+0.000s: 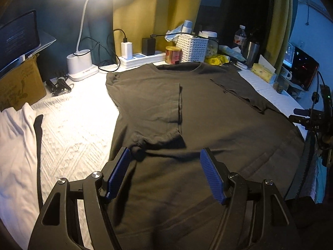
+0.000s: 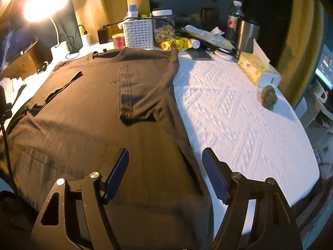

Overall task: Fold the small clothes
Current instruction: 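Open both tools and move them over the brown T-shirt hem, then close both tools on the brown T-shirt hem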

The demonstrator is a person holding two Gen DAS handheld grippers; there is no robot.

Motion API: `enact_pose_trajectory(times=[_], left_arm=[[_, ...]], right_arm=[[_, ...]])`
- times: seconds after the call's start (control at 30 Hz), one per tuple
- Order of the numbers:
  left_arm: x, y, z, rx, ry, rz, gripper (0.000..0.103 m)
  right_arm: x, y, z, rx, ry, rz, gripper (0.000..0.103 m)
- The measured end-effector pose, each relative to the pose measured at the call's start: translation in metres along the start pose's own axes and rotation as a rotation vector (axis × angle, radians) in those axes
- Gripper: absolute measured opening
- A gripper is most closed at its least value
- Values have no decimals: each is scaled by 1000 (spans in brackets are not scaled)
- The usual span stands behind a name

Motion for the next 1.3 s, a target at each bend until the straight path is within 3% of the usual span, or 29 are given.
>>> enact_pose_trajectory(times=[0.47,0.67,0.73,0.93,1.13,1.2,1.27,1.3], left_arm=[[18,25,-16,1,-6,-1,70],[8,43,-31,-17,-62,-21,70],[1,51,-37,-25,-83,-36,70],[-18,75,-51,-40,-144,-66,70],[-26,93,-57,-59,-162,-67,69],[-27,97,-55,-63,-157,-73,65],[-25,99,-51,-81,-133,-73,44],[-25,101,-50,-87,-130,-69,41]], right_arm=[[24,52,-11,-21,10,67,66],[32,58,-11,-10,4,85,46],[34,58,-13,1,11,86,16],[32,62,-14,11,36,32,4],[28,60,-22,33,19,24,3],[24,59,-24,38,9,13,3],[18,57,-29,47,-4,1,3],[16,56,-31,51,-11,-3,3]])
Point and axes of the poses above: each gripper's, at about its wrist camera, not at the fingertips, and z roughly the way its jaws point, x to its right, y to its underside, the point moved 4 cm from there along z, roughly the way its jaws point, and after that the axes turned 11 degrees about z, right-handed, at the moved point
